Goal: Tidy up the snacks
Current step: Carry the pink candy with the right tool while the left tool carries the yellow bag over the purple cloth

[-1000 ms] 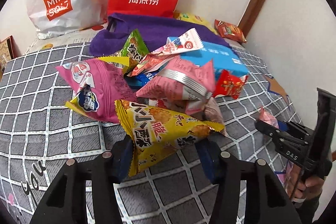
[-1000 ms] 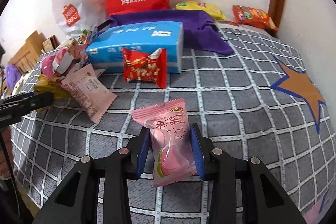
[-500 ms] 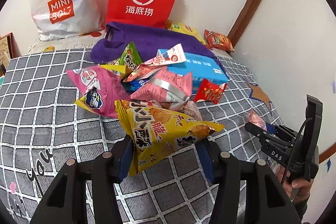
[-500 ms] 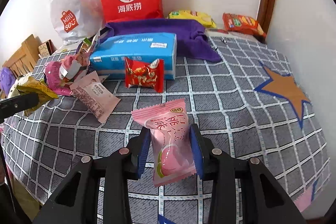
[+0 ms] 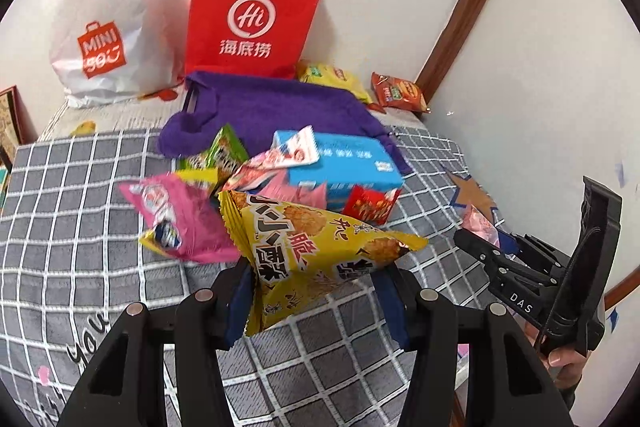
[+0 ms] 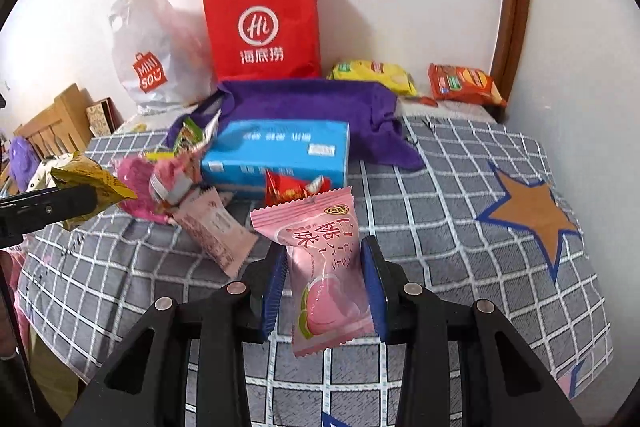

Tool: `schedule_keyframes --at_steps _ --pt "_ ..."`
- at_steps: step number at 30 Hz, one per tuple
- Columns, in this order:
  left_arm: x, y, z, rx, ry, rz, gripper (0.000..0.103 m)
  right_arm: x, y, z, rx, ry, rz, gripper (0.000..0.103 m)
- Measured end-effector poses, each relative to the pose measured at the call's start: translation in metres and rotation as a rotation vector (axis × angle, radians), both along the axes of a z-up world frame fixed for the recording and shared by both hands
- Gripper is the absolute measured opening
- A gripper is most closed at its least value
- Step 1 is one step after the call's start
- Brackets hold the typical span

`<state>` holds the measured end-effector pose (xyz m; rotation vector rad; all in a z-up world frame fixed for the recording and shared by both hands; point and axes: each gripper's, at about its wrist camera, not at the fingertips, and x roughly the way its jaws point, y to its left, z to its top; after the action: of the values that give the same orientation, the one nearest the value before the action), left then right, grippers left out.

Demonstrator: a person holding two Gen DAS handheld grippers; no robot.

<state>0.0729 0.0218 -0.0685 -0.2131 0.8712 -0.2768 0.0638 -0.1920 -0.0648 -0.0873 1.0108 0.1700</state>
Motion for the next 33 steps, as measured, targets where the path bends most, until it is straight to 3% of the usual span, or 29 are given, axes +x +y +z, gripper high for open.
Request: schedule_keyframes --at_steps 13,27,33 --pt "0.055 -0.008 0.038 0.023 -0.041 -0.018 0.052 0.058 0.002 0.028 0.017 -0.037 -0.008 0.037" --pt "0.113 0.002 0.063 0.005 -0.038 -0.023 0.052 0.133 0.026 0.032 0.037 -0.025 0.033 0.037" --pt "0.137 0.005 0.074 0.040 -0.059 -0.022 0.052 0.169 0.033 0.032 0.041 -0.037 0.027 0.037"
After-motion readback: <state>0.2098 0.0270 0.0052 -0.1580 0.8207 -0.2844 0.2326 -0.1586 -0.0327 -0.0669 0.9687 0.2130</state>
